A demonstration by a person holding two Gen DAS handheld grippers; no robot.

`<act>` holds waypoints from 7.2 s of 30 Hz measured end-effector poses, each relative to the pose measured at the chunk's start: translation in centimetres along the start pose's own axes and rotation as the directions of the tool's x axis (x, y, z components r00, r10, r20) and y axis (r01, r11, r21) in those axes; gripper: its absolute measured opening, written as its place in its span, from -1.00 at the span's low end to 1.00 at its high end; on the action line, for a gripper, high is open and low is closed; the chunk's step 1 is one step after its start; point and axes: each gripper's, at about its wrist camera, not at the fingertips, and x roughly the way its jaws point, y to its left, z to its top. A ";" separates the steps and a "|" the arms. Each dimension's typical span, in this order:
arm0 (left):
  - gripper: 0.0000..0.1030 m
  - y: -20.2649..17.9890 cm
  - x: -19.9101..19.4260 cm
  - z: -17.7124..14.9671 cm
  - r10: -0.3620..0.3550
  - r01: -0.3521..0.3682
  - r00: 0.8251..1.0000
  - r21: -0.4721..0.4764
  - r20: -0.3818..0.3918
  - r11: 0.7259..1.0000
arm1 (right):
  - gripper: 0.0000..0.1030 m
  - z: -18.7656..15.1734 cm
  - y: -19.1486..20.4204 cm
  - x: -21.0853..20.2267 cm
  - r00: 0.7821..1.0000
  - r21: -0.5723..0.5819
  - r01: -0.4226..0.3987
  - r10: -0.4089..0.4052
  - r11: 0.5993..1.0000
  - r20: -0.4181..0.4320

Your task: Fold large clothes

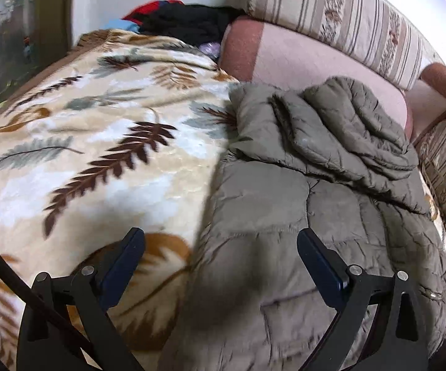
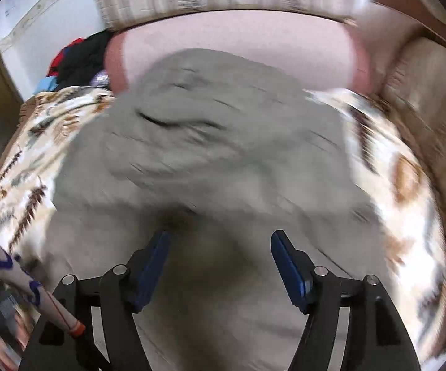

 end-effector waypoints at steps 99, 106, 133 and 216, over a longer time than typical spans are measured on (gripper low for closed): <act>0.90 1.7 -0.9 -11.2 -0.709 0.617 0.631 -0.350 -0.316 0.705 | 0.37 -18.7 -20.2 1.4 0.724 0.459 -0.604 0.690 0.651 -0.026; 0.90 0.7 -0.9 -11.5 -0.641 0.573 0.687 -0.287 -0.341 0.767 | 0.37 -19.8 -18.5 1.3 0.695 0.461 -0.633 0.719 0.622 -0.017; -0.64 -1.4 -10.4 -12.2 -0.315 0.325 0.893 -0.025 -0.320 0.945 | -0.60 -20.1 -14.7 -7.7 0.761 0.274 -0.624 0.649 0.732 0.002; 0.68 -17.9 15.4 15.1 -0.015 0.042 0.993 0.235 -0.118 0.971 | 0.83 12.4 -3.3 12.0 0.982 -0.044 -0.052 0.059 0.998 0.179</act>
